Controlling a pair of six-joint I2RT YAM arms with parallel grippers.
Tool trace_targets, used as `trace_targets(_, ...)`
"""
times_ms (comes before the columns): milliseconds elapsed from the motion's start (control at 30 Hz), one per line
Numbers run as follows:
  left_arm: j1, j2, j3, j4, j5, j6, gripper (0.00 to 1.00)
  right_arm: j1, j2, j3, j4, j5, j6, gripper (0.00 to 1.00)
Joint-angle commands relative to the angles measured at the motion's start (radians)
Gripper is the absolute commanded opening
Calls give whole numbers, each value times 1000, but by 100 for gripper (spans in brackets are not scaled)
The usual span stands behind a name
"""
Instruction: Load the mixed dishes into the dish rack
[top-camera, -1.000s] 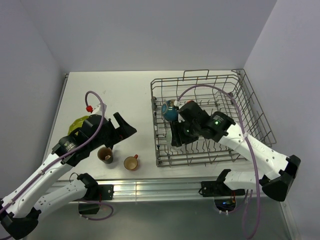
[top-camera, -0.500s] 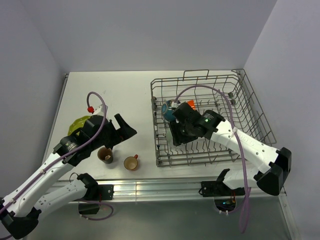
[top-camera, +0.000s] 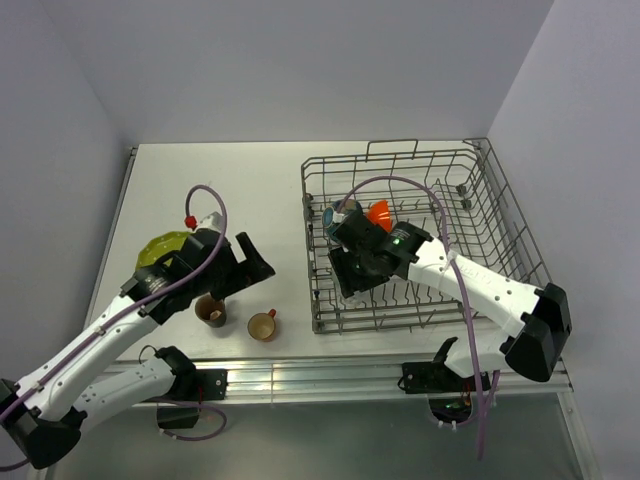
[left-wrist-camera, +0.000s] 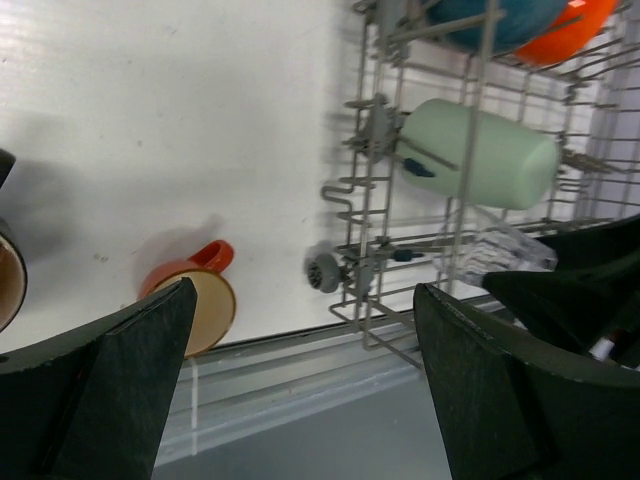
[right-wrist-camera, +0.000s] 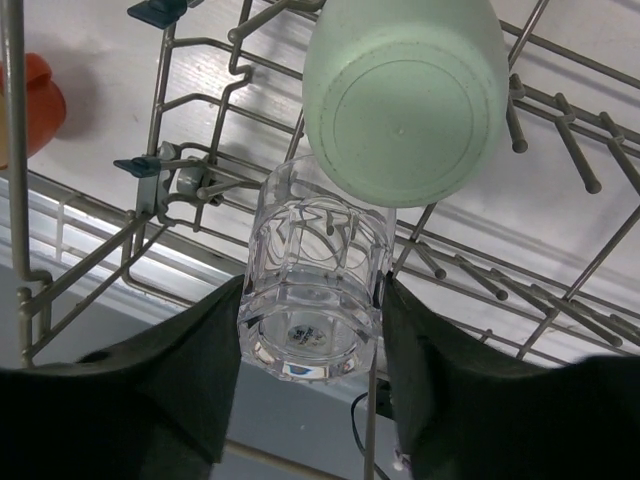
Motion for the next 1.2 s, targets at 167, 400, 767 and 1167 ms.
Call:
trace_targets(167,-17,37,-118,-38,81,3,91,19,-30,55,3,50,-3,100)
trace_targets(400,-72,37,-112,-123,61,-8,83,21,-118,141,-10,102,3,100)
trace_targets(767,-175,68,-184,-145,54,-85,76,19,-239,159,-33,129,0,100)
trace_targets(1167,-198,117,-230,-119,38,-101,64,19,-305,115,-17,129,-2,100)
